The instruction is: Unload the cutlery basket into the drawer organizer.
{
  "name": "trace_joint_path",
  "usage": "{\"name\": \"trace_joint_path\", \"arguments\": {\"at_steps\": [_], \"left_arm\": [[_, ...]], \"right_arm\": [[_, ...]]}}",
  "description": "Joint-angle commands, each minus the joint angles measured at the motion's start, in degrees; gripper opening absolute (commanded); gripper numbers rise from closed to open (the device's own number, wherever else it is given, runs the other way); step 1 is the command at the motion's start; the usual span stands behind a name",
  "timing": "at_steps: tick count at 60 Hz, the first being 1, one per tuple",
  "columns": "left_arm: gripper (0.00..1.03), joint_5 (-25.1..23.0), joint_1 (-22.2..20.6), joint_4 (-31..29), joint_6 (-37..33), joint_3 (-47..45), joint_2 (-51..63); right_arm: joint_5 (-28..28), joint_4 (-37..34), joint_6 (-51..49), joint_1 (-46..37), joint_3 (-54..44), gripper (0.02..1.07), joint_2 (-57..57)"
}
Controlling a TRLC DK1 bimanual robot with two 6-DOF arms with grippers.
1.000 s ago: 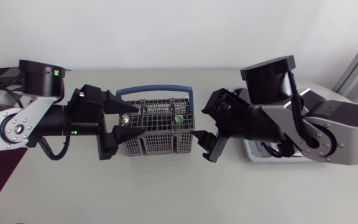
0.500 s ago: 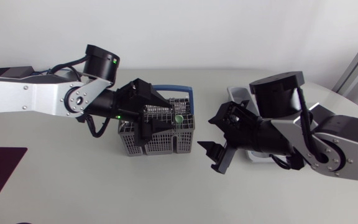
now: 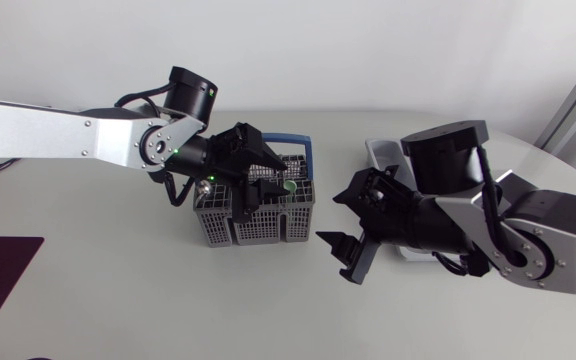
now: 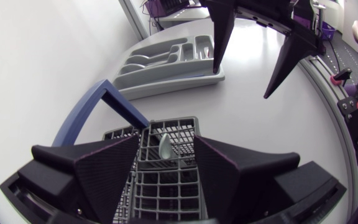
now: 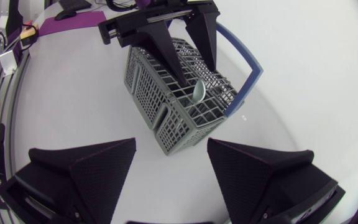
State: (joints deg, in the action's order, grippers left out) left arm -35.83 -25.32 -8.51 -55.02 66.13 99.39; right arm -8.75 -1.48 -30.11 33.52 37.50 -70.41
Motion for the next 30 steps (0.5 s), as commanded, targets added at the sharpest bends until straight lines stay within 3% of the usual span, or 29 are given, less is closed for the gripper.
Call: {"name": "trace_joint_path", "arguments": {"at_steps": [1,25,30], "left_arm": [[0.73,0.68,-1.13,-1.07,-1.14,-1.18,0.63],[0.73,6.13,-3.42,3.77,2.82,-6.54,-4.03],[0.73,9.56,-4.83,6.05,3.96,-7.59,-4.12]], "right_arm": [[-0.12,0.42,-0.83,-0.56,-1.28,0.85,0.45],[-0.39,1.04,-0.83,-1.0,-3.39,0.85,2.56],[-0.39,1.04,-0.83,-1.0,-4.27,0.85,3.97]]}}
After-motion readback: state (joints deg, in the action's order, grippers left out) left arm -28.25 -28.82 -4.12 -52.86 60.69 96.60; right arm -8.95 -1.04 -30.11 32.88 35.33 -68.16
